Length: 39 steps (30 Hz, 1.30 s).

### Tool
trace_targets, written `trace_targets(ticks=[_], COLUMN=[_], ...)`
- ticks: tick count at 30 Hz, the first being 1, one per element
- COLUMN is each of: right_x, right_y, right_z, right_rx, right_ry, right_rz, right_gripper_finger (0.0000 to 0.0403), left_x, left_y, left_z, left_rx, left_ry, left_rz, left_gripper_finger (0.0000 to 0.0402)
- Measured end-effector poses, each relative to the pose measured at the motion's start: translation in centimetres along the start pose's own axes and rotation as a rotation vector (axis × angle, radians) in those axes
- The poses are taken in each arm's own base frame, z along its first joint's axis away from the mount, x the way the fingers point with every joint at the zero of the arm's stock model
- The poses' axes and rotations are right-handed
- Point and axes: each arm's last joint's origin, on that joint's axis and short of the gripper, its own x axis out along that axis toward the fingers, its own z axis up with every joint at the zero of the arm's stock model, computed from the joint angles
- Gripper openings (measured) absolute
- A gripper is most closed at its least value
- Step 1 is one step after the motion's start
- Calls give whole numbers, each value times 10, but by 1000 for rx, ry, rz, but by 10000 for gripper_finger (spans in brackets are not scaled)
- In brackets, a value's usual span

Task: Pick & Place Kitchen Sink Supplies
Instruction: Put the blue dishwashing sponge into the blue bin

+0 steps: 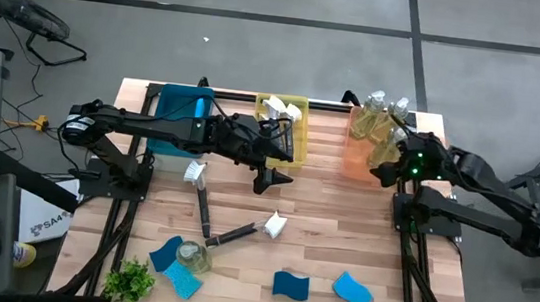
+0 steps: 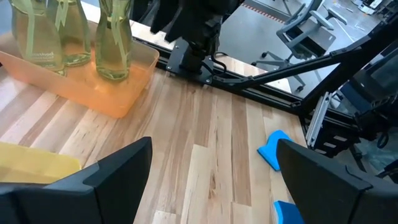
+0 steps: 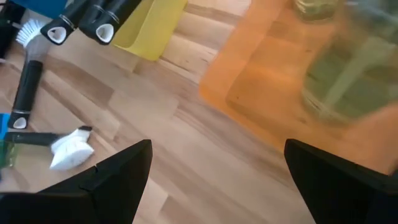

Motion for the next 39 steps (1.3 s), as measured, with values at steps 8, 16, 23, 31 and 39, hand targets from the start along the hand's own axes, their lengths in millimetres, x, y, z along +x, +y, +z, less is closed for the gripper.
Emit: trace_targets(ticks=[8, 16, 23, 31, 39], right_x=[-44, -57, -46, -34, -9], right_y=[15, 32, 60, 104, 152], right_z=[9, 16, 22, 20, -10], right_rx=[22, 23, -80, -170, -232], right_ry=[6, 65, 70, 12, 148], right_rz=[149, 303, 424, 553, 614], right_gripper_finger=[360, 360, 360, 360, 360], left_x=[0, 0, 0, 0, 0], left_y=[0, 0, 0, 0, 0], left_z=[0, 0, 0, 0, 0], left_rx=[0, 0, 0, 0, 0], left_ry=[0, -1, -1, -1, -1], left_rz=[0, 0, 0, 0, 0], left_gripper_finger=[337, 337, 337, 337, 337])
